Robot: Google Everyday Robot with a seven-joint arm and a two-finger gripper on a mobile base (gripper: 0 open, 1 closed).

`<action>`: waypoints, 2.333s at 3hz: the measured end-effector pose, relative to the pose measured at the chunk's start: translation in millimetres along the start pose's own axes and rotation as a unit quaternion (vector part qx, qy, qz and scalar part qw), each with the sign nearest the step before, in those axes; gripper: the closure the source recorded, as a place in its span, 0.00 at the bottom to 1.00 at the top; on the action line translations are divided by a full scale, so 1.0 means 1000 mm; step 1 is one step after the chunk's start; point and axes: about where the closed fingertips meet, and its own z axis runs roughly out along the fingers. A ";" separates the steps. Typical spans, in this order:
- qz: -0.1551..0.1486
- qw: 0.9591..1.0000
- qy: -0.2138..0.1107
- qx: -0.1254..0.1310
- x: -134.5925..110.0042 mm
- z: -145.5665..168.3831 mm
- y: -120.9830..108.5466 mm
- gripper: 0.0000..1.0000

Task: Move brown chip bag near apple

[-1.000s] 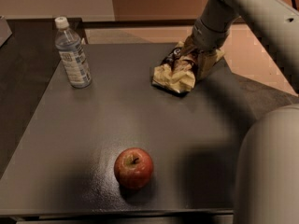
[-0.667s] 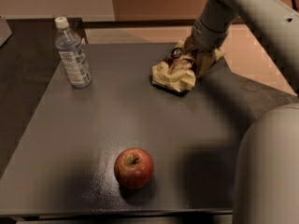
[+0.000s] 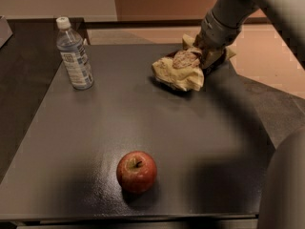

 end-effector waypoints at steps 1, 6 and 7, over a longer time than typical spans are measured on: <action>0.000 1.000 -0.015 0.027 -0.014 -0.027 0.009 1.00; -0.026 0.990 -0.125 0.055 -0.135 -0.122 0.073 1.00; -0.016 0.989 -0.140 0.037 -0.160 -0.170 0.091 1.00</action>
Offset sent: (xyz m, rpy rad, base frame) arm -0.0873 0.0225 0.0821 0.1218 -0.1347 0.0513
